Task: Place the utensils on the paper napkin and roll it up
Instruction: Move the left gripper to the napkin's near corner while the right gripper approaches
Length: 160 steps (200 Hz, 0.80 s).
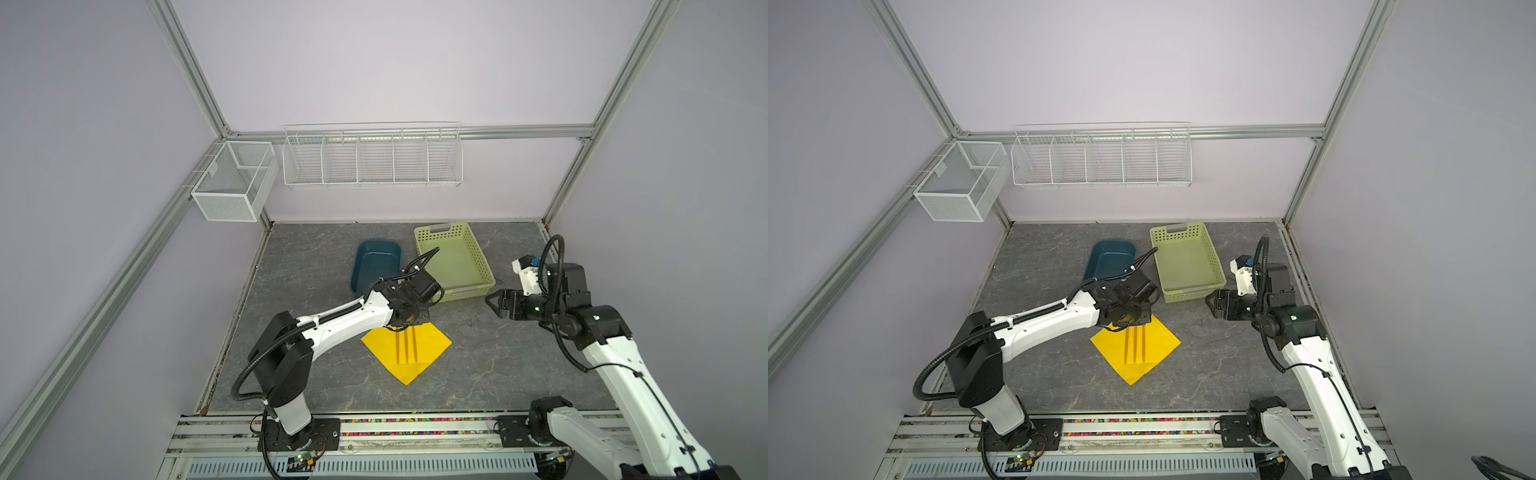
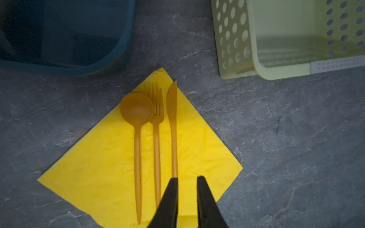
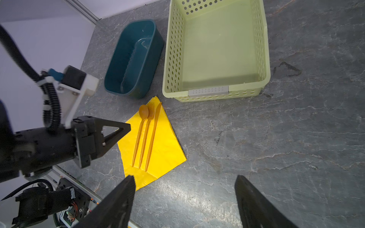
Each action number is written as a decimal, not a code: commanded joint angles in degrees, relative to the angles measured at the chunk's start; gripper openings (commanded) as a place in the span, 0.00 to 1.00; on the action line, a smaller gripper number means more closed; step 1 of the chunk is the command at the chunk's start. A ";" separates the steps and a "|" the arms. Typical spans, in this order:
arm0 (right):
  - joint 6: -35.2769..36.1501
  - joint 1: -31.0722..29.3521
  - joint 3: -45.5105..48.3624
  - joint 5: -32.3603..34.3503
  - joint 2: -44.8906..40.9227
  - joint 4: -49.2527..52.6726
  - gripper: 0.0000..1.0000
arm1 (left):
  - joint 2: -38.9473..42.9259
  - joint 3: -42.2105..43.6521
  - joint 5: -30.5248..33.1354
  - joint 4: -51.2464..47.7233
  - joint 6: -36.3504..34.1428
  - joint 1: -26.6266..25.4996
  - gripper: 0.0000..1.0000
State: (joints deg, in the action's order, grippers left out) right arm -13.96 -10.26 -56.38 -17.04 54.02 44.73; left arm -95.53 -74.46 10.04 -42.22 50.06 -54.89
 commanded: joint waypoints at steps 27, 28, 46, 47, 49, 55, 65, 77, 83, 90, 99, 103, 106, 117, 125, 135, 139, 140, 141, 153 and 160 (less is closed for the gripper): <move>-4.35 -3.29 3.23 -4.83 0.18 -1.04 0.81 | 8.68 9.79 -0.46 2.47 -2.97 4.04 0.16; -4.43 -3.46 3.22 -4.92 0.24 -1.04 0.81 | 8.82 10.00 -0.59 2.52 -3.05 4.15 0.16; -6.57 -6.19 3.82 -6.23 1.33 -1.52 0.81 | 11.77 14.60 -2.77 4.06 -4.37 6.68 0.15; -6.68 -6.40 3.86 -6.20 1.39 -1.55 0.81 | 11.90 14.82 -2.93 4.16 -4.50 6.79 0.15; -6.98 -6.78 3.96 -6.24 1.54 -1.63 0.81 | 12.26 15.38 -3.28 4.44 -4.68 7.05 0.15; -7.82 -7.97 4.34 -6.25 1.83 -2.03 0.81 | 13.10 17.04 -4.32 5.32 -5.28 8.06 0.14; -9.32 -9.68 5.21 -6.38 2.43 -2.93 0.79 | 14.10 19.58 -6.44 6.60 -6.39 9.96 0.13; -11.25 -11.33 7.05 -7.00 3.12 -4.68 0.77 | 14.81 21.82 -8.28 7.34 -7.73 12.01 0.11; -12.27 -11.91 8.20 -7.46 3.43 -5.76 0.77 | 15.14 22.68 -8.79 7.57 -8.32 12.95 0.10; -13.48 -12.46 9.15 -8.02 3.71 -7.07 0.77 | 15.43 23.53 -9.48 7.99 -9.12 13.84 0.10; -14.82 -13.06 10.29 -8.72 4.13 -8.69 0.76 | 15.71 24.28 -10.38 8.54 -9.98 14.81 0.09; -15.30 -13.26 10.78 -9.02 4.39 -9.34 0.76 | 15.74 24.43 -10.94 8.71 -10.41 15.19 0.09; -15.59 -13.39 11.01 -9.16 4.46 -9.78 0.76 | 15.80 24.43 -11.30 8.73 -10.70 15.43 0.08; -17.02 -13.93 12.32 -9.88 5.06 -11.80 0.76 | 15.46 23.91 -11.84 8.24 -12.24 15.86 0.08; -17.82 -14.31 13.00 -10.32 5.67 -13.16 0.76 | 15.13 23.29 -11.56 7.59 -13.46 15.95 0.08; -18.89 -14.84 13.49 -11.16 6.69 -14.75 0.76 | 14.91 22.45 -11.27 7.16 -15.00 15.89 0.08; -19.22 -15.08 13.71 -11.47 7.03 -15.37 0.76 | 14.85 22.19 -11.12 6.97 -15.57 15.91 0.08; -19.33 -15.15 13.78 -11.54 7.14 -15.55 0.76 | 14.84 22.13 -11.07 6.88 -15.68 15.93 0.08; -19.57 -15.19 13.89 -11.68 7.32 -15.88 0.76 | 14.84 22.06 -10.99 6.88 -15.82 15.90 0.08; -20.68 -15.98 14.47 -11.99 8.33 -17.96 0.75 | 14.63 21.49 -10.59 7.06 -17.32 15.96 0.07; -21.63 -16.42 14.83 -12.12 9.13 -19.28 0.74 | 14.42 21.28 -10.31 7.38 -17.89 15.96 0.08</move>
State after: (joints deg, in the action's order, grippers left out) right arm -31.16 -25.23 -43.20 -26.70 61.25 32.27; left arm -81.10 -50.94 -0.30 -35.77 36.88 -39.20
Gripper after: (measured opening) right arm 0.755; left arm 0.076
